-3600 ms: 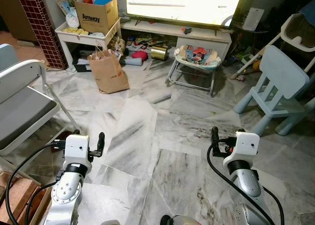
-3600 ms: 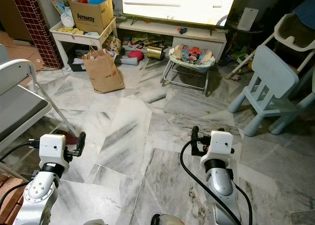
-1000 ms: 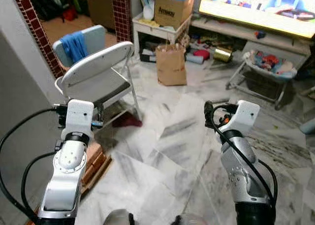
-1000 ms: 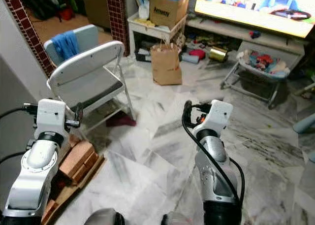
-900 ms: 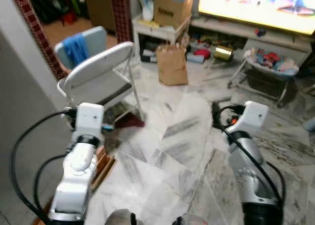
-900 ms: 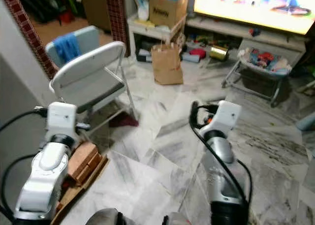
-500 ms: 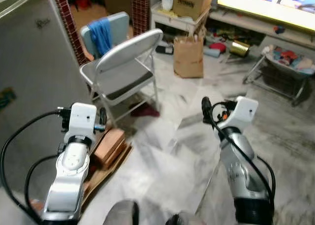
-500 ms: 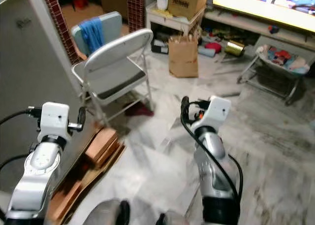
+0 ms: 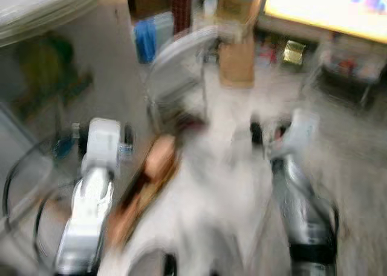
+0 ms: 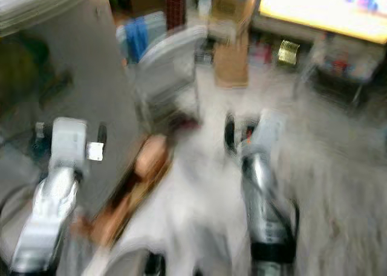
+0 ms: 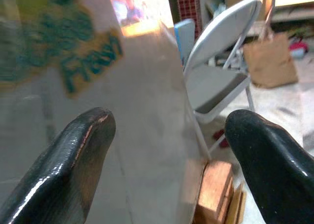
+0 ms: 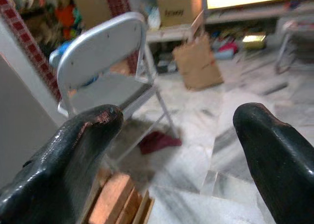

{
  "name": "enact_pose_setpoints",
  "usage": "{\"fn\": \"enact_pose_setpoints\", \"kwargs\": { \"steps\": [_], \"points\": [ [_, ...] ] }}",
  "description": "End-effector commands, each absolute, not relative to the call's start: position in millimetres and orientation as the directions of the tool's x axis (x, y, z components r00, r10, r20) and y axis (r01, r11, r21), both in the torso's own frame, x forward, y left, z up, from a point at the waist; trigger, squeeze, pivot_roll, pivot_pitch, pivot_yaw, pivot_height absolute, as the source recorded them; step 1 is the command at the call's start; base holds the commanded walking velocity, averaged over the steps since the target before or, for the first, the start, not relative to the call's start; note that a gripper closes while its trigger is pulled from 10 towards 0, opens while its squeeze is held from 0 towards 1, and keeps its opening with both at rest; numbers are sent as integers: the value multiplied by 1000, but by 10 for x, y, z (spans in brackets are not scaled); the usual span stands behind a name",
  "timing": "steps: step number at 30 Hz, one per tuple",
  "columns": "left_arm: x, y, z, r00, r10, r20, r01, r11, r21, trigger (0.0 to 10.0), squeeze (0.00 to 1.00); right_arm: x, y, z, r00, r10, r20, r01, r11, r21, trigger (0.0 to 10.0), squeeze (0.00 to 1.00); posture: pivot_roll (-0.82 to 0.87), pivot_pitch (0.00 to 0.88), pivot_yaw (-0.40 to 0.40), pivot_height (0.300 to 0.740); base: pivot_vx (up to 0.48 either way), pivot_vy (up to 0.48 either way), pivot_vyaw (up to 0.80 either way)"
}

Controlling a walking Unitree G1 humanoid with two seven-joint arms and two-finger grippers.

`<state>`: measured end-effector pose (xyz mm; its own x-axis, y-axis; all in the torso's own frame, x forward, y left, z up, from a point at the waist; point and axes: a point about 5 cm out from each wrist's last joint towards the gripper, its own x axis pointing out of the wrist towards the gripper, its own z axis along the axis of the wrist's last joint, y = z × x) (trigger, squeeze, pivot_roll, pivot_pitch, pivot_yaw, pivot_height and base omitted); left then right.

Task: Restocking fridge

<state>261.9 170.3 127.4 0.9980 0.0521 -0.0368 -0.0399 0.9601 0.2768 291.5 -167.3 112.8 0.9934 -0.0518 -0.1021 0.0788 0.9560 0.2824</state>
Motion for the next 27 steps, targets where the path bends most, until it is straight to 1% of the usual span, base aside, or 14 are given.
{"fn": "enact_pose_setpoints", "kwargs": {
  "steps": [1, 5, 6, 9, 12, 15, 21, 24, 27],
  "points": [
    [2660, 1706, 1338, 999, 48, -10, -43, 959, 282, 10000, 0, 2943, -1679, 1188, 995, -59, -75, 78, 957, 280, 10000, 0, 63, 24, -37, 740, 0, 0, 0],
    [2677, 1727, 1377, 999, 49, 9, -50, 954, 296, 10000, 0, 2962, -1658, 1201, 996, -59, -66, 76, 956, 283, 10000, 0, 67, 34, -26, 740, 0, 0, 0],
    [2690, 1741, 1394, 998, 59, 15, -61, 964, 259, 10000, 0, 2969, -1660, 1217, 997, -57, -55, 70, 958, 280, 10000, 0, 77, 41, -18, 740, 0, 0, 0],
    [2709, 1783, 1427, 996, 88, 32, -93, 962, 256, 10000, 0, 2974, -1666, 1242, 998, -54, -41, 64, 958, 280, 10000, 0, 82, 51, -10, 740, 0, 0, 0],
    [2705, 1848, 1415, 994, 105, 22, -107, 960, 258, 10000, 0, 2971, -1645, 1275, 999, -47, -24, 51, 963, 263, 10000, 0, 74, 57, 1, 740, 0, 0, 800],
    [2684, 1889, 1346, 994, 113, -9, -106, 958, 267, 10000, 0, 2956, -1627, 1279, 998, -53, -27, 59, 962, 266, 10000, 0, 70, 64, -1, 740, 0, 449, 692],
    [2655, 1844, 1315, 995, 93, -24, -83, 961, 264, 10000, 0, 2937, -1668, 1234, 997, -69, -44, 78, 962, 262, 10000, 0, 73, 61, -17, 740, 0, 480, 0],
    [2626, 1796, 1289, 997, 61, -36, -49, 962, 267, 10000, 0, 2911, -1739, 1198, 994, -95, -57, 106, 962, 250, 10000, 0, 81, 57, -30, 740, 0, 480, 0],
    [2604, 1795, 1289, 998, 55, -28, -45, 961, 272, 10000, 0, 2852, -1846, 1133, 990, -119, -76, 133, 966, 223, 10000, 0, 87, 57, -41, 740, 0, 480, 0]
  ]
}}
